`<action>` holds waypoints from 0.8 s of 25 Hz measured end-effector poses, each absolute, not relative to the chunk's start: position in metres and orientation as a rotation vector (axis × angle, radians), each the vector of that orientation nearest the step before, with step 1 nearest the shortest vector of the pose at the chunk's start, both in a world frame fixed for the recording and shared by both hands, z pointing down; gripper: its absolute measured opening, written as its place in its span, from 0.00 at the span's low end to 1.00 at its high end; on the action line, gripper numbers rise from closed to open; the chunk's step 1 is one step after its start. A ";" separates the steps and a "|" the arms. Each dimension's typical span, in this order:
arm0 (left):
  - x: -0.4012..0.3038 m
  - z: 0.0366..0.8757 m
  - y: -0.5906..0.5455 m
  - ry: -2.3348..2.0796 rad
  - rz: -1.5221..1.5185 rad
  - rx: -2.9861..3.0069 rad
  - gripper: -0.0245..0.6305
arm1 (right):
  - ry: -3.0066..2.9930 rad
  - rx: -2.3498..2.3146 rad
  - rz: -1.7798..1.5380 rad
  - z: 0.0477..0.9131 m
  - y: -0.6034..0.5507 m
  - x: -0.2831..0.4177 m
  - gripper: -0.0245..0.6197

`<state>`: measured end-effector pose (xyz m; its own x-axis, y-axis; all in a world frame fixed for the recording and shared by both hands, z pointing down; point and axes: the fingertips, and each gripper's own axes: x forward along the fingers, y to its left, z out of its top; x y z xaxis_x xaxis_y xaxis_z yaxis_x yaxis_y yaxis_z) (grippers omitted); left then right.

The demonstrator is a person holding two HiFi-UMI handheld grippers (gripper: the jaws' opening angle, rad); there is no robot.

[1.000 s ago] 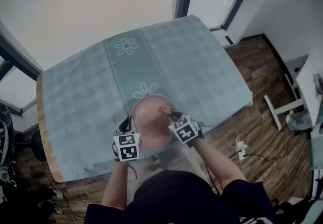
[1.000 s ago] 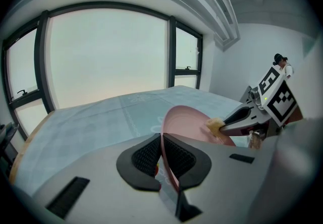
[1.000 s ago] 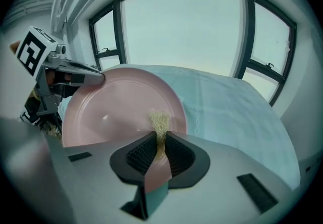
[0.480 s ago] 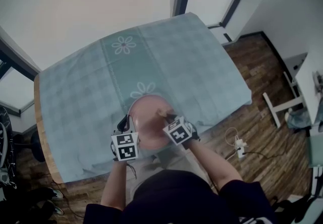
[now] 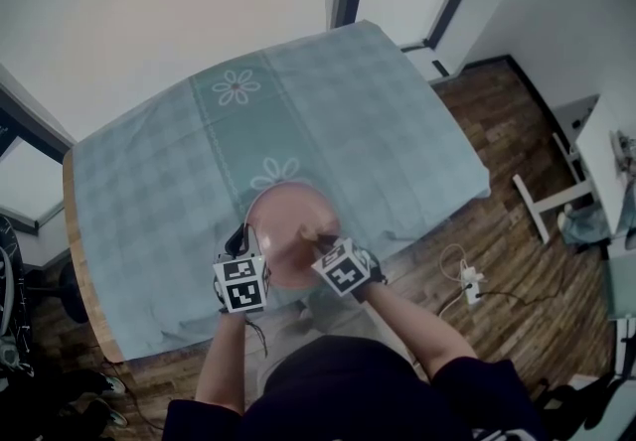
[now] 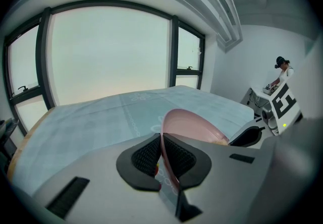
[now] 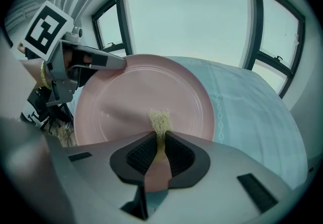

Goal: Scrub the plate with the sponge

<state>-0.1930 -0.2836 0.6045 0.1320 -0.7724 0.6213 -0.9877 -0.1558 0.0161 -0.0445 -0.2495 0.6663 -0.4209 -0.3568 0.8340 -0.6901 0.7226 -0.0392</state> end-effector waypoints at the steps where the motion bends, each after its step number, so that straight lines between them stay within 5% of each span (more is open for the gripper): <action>1: -0.194 0.605 -0.283 -1.693 0.678 1.985 0.07 | -2.047 0.789 0.480 0.666 -0.246 -0.047 0.12; 20: -0.204 0.621 -0.271 -1.711 0.693 1.910 0.07 | -2.073 0.649 0.459 0.664 -0.191 -0.076 0.12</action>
<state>-0.2040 -0.2714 0.6211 0.0898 -0.7508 0.6544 -0.9946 -0.1025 0.0188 -0.0760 -0.1907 0.6635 -0.4675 -0.2737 0.8406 -0.6027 0.7943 -0.0766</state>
